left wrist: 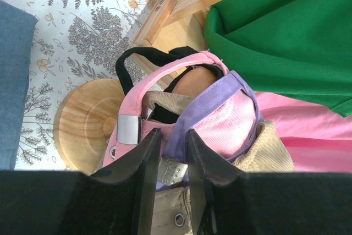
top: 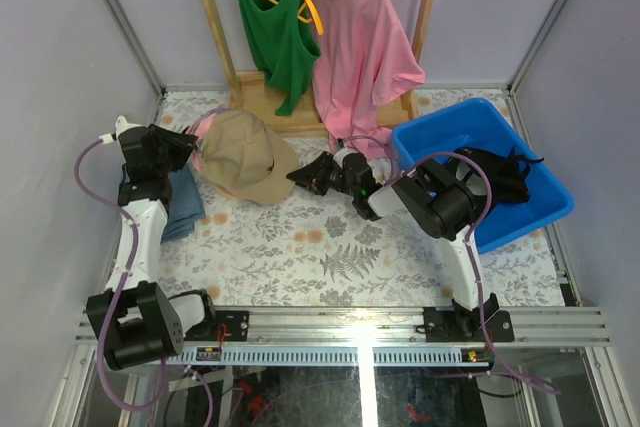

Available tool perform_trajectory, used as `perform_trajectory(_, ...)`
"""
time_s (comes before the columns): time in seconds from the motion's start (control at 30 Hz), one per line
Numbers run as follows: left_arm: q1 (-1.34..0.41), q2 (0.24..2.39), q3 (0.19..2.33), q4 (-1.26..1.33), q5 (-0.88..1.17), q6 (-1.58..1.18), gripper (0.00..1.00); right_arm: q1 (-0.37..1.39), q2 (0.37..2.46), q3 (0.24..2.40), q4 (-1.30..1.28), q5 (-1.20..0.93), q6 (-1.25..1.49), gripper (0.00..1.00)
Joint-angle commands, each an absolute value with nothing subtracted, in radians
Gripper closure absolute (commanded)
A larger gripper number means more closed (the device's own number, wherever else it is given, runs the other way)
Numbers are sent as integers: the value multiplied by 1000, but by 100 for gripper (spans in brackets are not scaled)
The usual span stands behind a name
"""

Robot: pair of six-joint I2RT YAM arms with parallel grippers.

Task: Stack the hats
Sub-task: Stack the hat on the hat.

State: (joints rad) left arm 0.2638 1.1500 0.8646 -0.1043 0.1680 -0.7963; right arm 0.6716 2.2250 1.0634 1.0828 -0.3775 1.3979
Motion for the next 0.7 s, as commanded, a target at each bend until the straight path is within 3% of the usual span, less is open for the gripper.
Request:
perform_trajectory(0.0, 289, 1127, 798, -272, 104, -784, 74, 657, 2172, 1010, 1055, -347, 1350, 79)
perform_trajectory(0.27, 288, 1031, 826, -280, 136, -810, 62, 657, 2128, 954, 1327, -419, 1434, 86)
perform_trajectory(0.67, 289, 963, 848, -302, 161, -830, 60, 655, 2128, 979, 1613, -507, 1635, 90)
